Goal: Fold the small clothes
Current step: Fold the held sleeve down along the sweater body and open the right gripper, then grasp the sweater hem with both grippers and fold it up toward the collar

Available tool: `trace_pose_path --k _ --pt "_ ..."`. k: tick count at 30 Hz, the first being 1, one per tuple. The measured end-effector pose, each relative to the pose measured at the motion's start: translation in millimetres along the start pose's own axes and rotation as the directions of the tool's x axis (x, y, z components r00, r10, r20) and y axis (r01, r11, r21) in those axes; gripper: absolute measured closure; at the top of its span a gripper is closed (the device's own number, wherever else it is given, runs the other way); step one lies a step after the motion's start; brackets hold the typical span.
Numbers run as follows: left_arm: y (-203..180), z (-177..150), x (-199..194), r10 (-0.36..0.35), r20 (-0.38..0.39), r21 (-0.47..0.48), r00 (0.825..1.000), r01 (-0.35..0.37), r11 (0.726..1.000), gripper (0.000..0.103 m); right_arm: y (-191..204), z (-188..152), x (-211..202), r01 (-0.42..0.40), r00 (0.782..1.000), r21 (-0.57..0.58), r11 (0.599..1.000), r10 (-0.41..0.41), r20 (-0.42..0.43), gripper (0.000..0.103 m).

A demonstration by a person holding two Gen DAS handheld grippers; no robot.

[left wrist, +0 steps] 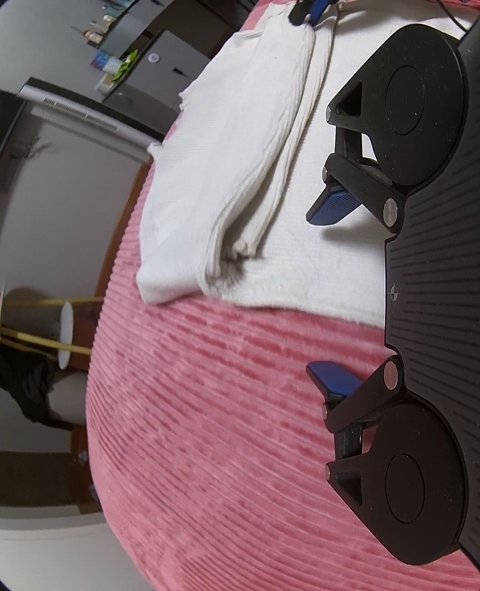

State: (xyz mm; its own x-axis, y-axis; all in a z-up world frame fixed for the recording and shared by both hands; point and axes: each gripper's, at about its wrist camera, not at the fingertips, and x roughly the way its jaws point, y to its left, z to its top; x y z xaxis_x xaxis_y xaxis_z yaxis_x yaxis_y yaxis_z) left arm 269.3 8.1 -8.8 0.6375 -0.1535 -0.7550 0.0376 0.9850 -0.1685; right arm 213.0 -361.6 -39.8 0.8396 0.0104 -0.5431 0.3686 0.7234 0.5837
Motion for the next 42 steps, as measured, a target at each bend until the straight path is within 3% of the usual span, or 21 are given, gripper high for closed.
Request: trace_pose_path --k 1,3,9,16,24,28,29,30,33,39,42 --pt "-3 1 0 0.001 -0.002 0.003 1.0 -0.001 1.0 0.017 0 -1 0 -0.009 1.0 -0.015 1.0 0.009 -0.002 0.081" --pt "-7 2 1 0.005 -0.006 0.008 1.0 -0.005 1.0 0.017 3 -2 2 0.004 1.0 -0.071 0.997 -0.004 0.001 0.092" --pt "-15 2 -1 0.017 -0.007 0.028 1.0 -0.017 0.999 0.017 20 3 -12 0.059 0.994 -0.187 0.981 -0.041 0.1 0.092" --pt "-18 5 0 0.022 -0.008 0.036 1.0 -0.021 0.999 0.017 9 7 -9 0.107 0.993 -0.176 0.979 -0.096 0.067 0.092" --pt "-3 -3 -1 0.022 -0.055 -0.003 0.998 -0.022 1.0 0.017 1 0 3 0.146 0.989 -0.239 0.96 -0.149 0.006 0.089" --pt "7 -20 -23 0.034 -0.059 0.014 0.998 -0.033 0.999 0.012 20 1 -23 0.264 0.964 -0.296 0.918 -0.26 0.053 0.08" --pt "10 -27 -30 0.033 -0.061 0.024 0.998 -0.031 0.999 0.011 22 -1 -34 0.258 0.966 -0.292 0.921 -0.256 0.044 0.075" --pt "13 -34 -37 0.033 -0.067 0.037 0.997 -0.031 0.999 0.01 22 -5 -45 0.23 0.972 -0.28 0.932 -0.236 0.016 0.064" --pt "24 -59 -58 0.042 -0.094 0.065 0.995 -0.036 0.997 0.009 23 -29 -86 0.166 0.98 -0.257 0.952 -0.188 -0.065 0.05" --pt "47 -108 -94 -0.019 -0.157 0.018 0.987 0.022 1.0 0.009 12 -89 -160 0.088 0.96 -0.167 0.982 -0.128 -0.248 0.044" --pt "52 -124 -108 -0.061 -0.17 -0.005 0.983 0.061 0.998 0.009 5 -109 -179 0.113 0.938 -0.175 0.978 -0.163 -0.305 0.043"
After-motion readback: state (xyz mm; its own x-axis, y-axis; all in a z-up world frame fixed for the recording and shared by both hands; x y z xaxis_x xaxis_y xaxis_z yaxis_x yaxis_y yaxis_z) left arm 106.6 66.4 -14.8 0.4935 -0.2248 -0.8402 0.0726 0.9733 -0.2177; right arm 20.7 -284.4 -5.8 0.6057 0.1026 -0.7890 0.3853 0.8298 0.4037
